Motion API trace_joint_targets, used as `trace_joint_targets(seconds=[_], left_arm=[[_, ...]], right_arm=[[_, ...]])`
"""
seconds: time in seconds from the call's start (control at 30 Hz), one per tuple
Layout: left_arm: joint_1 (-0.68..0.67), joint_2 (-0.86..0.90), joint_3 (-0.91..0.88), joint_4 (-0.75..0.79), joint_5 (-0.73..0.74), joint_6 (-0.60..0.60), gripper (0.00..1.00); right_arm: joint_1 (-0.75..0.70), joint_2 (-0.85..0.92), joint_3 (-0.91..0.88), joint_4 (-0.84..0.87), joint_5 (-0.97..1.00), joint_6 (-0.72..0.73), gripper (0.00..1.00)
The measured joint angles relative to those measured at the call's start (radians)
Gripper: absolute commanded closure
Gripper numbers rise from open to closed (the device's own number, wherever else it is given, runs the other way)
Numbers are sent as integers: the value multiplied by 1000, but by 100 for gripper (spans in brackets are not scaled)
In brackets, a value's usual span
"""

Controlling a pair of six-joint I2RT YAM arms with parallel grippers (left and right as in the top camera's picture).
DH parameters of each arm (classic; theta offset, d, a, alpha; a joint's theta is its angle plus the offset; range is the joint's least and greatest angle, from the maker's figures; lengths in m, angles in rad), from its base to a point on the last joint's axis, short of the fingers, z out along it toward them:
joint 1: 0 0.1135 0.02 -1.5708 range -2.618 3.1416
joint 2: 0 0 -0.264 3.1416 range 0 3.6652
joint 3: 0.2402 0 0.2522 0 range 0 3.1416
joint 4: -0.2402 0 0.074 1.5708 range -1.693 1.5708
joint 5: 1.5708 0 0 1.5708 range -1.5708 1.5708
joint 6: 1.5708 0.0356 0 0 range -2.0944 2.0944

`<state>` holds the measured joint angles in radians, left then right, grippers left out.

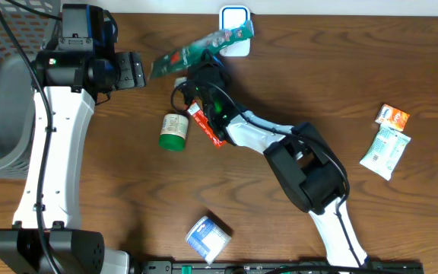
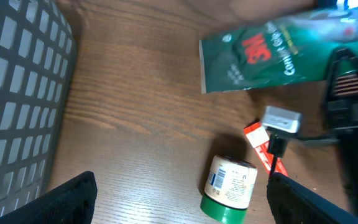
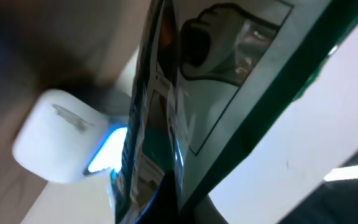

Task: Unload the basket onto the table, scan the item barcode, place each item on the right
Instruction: 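Hold the gloves pack against the scanner face with the right gripper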

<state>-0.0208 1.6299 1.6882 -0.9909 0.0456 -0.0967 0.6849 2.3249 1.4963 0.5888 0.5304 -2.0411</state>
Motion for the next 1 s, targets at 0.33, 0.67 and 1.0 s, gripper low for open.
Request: trace_joint_targets(seconds=[0.33, 0.67, 1.0], left_arm=[[0, 0, 0, 0, 0, 0, 12], [0, 0, 0, 0, 0, 0, 12], [0, 0, 0, 0, 0, 0, 12]], right_arm=[[-3, 12, 44, 5, -37, 0, 99], [-72, 12, 44, 44, -121, 0, 99], [-117, 12, 44, 52, -177, 121, 99]])
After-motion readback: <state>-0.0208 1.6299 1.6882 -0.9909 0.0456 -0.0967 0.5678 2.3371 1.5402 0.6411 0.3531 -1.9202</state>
